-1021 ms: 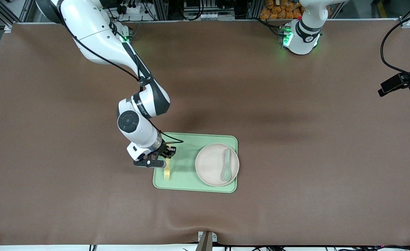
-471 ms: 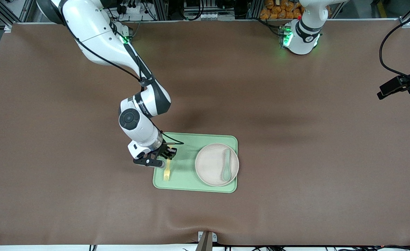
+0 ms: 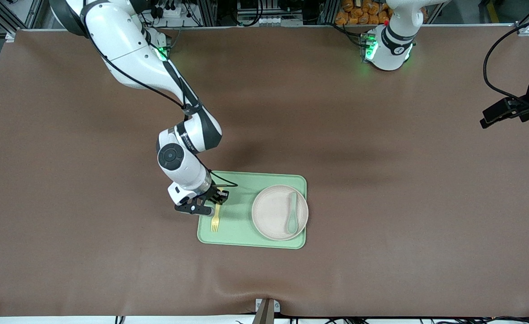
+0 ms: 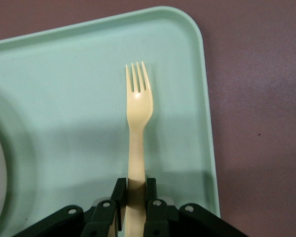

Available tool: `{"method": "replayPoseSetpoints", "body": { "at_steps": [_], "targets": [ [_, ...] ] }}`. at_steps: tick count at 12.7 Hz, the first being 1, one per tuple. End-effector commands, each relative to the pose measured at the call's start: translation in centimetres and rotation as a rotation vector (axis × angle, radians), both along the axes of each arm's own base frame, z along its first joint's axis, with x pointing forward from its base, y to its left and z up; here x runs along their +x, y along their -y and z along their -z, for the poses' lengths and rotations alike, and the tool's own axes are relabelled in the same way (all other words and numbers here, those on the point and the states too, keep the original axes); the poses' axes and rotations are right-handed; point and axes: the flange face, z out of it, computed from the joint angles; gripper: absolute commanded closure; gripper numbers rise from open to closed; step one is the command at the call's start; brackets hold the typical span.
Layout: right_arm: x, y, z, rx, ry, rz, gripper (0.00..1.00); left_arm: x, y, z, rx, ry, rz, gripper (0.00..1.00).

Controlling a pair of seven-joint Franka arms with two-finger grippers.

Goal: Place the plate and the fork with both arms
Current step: 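Carry the fork off the plate and lower it onto the tray, then open the right gripper to release the fork beside the plate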

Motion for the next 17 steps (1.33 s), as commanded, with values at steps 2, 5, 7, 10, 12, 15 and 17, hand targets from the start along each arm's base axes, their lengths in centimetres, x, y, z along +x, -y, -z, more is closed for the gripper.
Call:
{"method": "replayPoseSetpoints", "body": {
  "at_steps": [2,5,7,10,12,15,17],
  "targets": [
    [-0.3,-0.1,0.1,0.009,-0.005,0.017,0.0,0.2,-0.1,0.3,0.001,0.002,0.009,0.0],
    [0.0,0.0,-1.3,0.014,0.005,0.012,0.0,0.3,1.1,-1.1,-0.001,0.034,0.024,0.0],
    [0.3,1.1,-4.0,-0.005,-0.034,0.003,0.0,0.2,0.8,-0.9,0.001,0.025,0.026,0.0],
    [1.6,5.0,-10.6,-0.026,-0.049,0.035,0.0,0.1,2.3,-1.0,-0.001,0.025,0.061,0.0],
    [2.0,8.9,-14.8,-0.04,-0.077,0.008,0.0,-0.5,4.5,-1.4,0.004,0.018,0.095,0.0],
    [2.1,17.1,-21.1,-0.045,-0.112,-0.057,0.0,-1.6,5.9,-3.0,0.014,0.027,0.125,0.0],
    [0.8,23.1,-25.5,-0.039,-0.161,-0.076,0.0,-1.9,6.7,-3.4,0.027,0.035,0.142,0.0]
  ]
}}
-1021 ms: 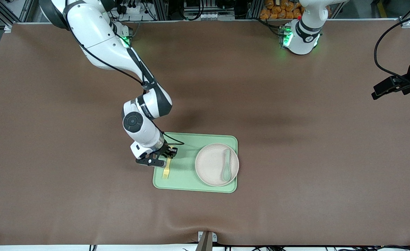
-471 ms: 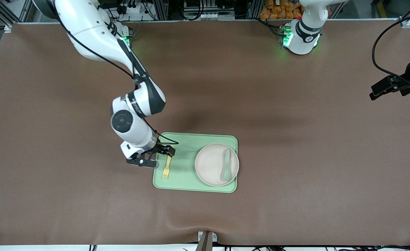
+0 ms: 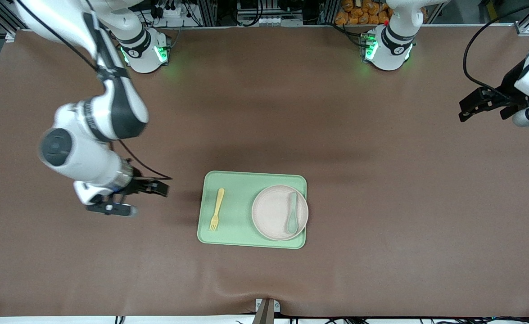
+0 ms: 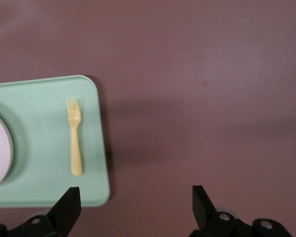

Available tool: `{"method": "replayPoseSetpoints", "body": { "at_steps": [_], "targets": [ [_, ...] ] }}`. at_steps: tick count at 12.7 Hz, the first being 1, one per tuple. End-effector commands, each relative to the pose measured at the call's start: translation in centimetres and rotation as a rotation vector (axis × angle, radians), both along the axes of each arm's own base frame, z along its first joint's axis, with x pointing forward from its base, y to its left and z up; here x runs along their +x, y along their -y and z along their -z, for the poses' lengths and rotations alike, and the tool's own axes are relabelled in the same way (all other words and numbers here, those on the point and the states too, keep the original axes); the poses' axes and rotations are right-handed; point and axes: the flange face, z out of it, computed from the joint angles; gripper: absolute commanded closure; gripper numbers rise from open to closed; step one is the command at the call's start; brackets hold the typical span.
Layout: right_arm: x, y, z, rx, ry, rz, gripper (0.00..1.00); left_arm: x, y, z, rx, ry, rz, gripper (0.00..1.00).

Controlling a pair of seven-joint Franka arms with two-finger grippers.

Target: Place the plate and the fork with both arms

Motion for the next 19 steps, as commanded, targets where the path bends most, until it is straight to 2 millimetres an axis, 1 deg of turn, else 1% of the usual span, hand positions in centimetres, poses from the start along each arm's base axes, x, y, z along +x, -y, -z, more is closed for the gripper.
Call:
{"method": "replayPoseSetpoints", "body": {
  "at_steps": [1,2,3,4,5,6,7,8,9,10,14,17,19],
  "targets": [
    [-2.7,6.5,-5.9,0.01,-0.028,-0.042,0.0,-0.7,0.3,-1.1,0.019,0.006,0.023,0.0],
    [-3.7,8.3,-8.2,0.014,-0.026,-0.056,0.0,-0.7,0.2,-1.4,0.018,0.012,0.02,0.0],
    [-5.0,9.9,-10.7,-0.003,-0.032,-0.055,0.0,-1.1,0.0,-2.2,0.019,0.027,0.015,0.0],
    [-6.6,10.6,-12.9,-0.037,-0.047,-0.059,0.0,-1.2,-0.5,-2.4,0.017,0.031,0.006,0.0],
    [-8.2,10.7,-15.2,-0.064,-0.055,-0.066,0.0,-1.2,-1.1,-2.5,0.008,0.032,0.002,0.0],
    [-9.5,10.7,-16.8,-0.085,-0.068,-0.075,0.0,-1.2,-1.7,-2.6,0.007,0.034,0.01,0.0],
    [-10.5,10.9,-18.4,-0.099,-0.077,-0.078,0.0,-1.1,-1.8,-2.7,0.006,0.036,0.024,0.0],
    [-10.9,11.1,-19.3,-0.102,-0.084,-0.074,0.0,-1.2,-1.9,-2.7,0.007,0.033,0.039,0.0],
    [-11.0,11.4,-20.0,-0.102,-0.083,-0.068,0.0,-1.2,-2.0,-2.7,0.006,0.031,0.039,0.0],
    [-11.1,11.6,-20.2,-0.101,-0.086,-0.064,0.0,-1.2,-2.5,-2.8,-0.007,0.032,0.029,0.0],
    [-11.2,13.1,-20.2,-0.086,-0.093,-0.037,0.0,-1.5,-2.6,-2.5,-0.017,-0.002,0.028,0.0],
    [-11.1,12.9,-20.3,-0.085,-0.079,-0.056,0.0,-1.7,-2.5,-2.3,-0.013,-0.015,0.029,0.0],
    [-11.1,13.0,-20.4,-0.092,-0.073,-0.101,0.0,-1.8,-2.1,-2.2,-0.005,-0.027,0.036,0.0]
  ]
}}
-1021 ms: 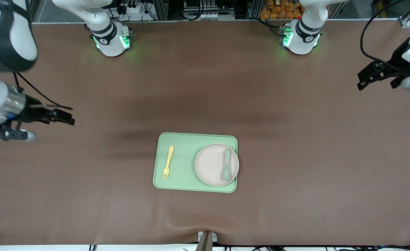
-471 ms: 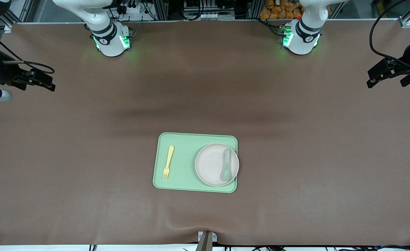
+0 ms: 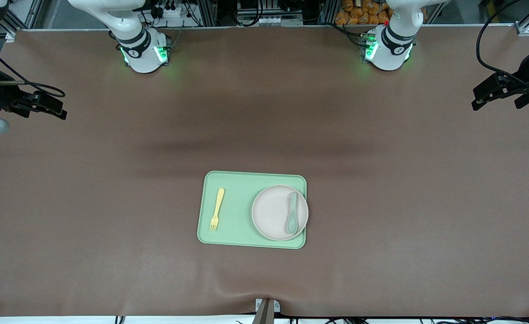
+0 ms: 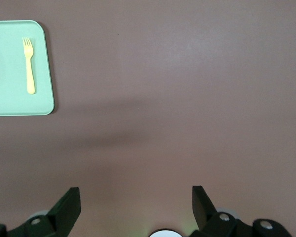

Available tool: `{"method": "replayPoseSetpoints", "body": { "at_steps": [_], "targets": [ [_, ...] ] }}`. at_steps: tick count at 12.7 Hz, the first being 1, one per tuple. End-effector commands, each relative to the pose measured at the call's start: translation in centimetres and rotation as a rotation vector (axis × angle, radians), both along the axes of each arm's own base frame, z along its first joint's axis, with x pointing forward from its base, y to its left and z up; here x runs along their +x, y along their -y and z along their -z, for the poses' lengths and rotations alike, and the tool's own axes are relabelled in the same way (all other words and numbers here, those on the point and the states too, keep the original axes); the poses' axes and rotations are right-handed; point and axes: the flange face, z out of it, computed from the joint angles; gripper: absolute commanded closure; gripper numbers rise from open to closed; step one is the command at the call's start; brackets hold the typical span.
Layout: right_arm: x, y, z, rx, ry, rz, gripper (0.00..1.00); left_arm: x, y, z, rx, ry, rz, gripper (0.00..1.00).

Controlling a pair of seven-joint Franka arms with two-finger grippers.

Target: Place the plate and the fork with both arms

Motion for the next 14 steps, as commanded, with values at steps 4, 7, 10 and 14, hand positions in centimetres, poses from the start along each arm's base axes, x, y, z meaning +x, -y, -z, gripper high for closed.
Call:
{"method": "replayPoseSetpoints", "body": {
  "at_steps": [4,7,10,14],
  "targets": [
    [0.0,0.3,-0.7,-0.006,0.012,-0.033,0.0,-0.6,0.6,-0.6,-0.001,-0.01,0.029,0.0],
    [0.0,0.3,-0.7,-0.007,0.012,-0.033,0.0,-0.6,0.5,-0.8,-0.001,-0.007,0.026,0.0],
    [0.2,-0.3,-0.5,-0.008,0.014,-0.04,0.0,-0.4,0.3,-1.0,-0.003,-0.002,0.019,0.0],
    [0.5,-1.6,-0.5,-0.011,0.035,-0.061,0.0,-0.1,0.4,-1.2,-0.004,0.0,0.022,0.0]
  ]
}}
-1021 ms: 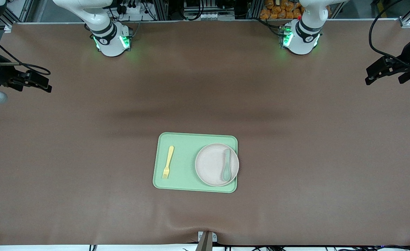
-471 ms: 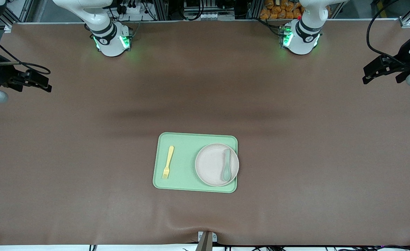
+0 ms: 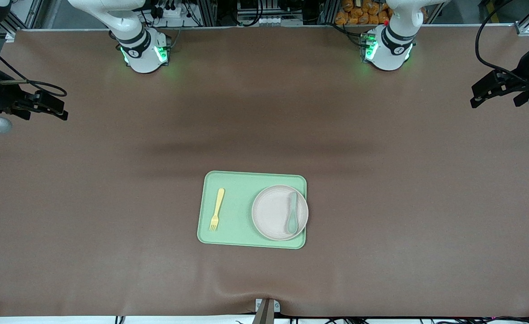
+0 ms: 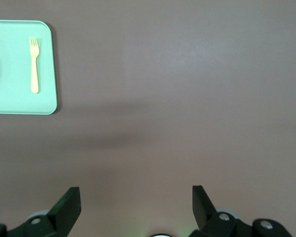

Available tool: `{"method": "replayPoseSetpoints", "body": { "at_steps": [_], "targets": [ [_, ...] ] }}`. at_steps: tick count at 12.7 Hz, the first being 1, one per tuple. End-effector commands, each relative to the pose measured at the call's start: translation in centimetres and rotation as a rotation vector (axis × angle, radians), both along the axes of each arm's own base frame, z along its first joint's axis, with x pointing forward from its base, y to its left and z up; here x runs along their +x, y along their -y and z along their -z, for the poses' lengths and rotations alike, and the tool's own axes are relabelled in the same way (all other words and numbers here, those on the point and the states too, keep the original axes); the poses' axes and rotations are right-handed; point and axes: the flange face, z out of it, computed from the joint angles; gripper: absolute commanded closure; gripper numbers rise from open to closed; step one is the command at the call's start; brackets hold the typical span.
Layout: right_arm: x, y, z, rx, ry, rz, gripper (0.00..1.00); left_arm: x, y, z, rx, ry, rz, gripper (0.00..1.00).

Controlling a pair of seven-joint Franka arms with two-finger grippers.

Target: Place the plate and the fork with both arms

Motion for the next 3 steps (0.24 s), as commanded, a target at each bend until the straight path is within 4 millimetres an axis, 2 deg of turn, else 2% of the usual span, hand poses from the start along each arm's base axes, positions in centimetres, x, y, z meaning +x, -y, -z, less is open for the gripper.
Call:
{"method": "replayPoseSetpoints", "body": {
  "at_steps": [1,3],
  "targets": [
    [0.27,-1.3,-0.32,-0.015,0.013,-0.032,0.0,0.03,-0.08,-0.51,-0.003,-0.008,0.013,0.0],
    [0.25,-1.22,-0.49,-0.015,0.018,-0.032,0.0,-0.04,-0.12,-0.45,0.0,-0.014,0.012,0.0]
  ]
}}
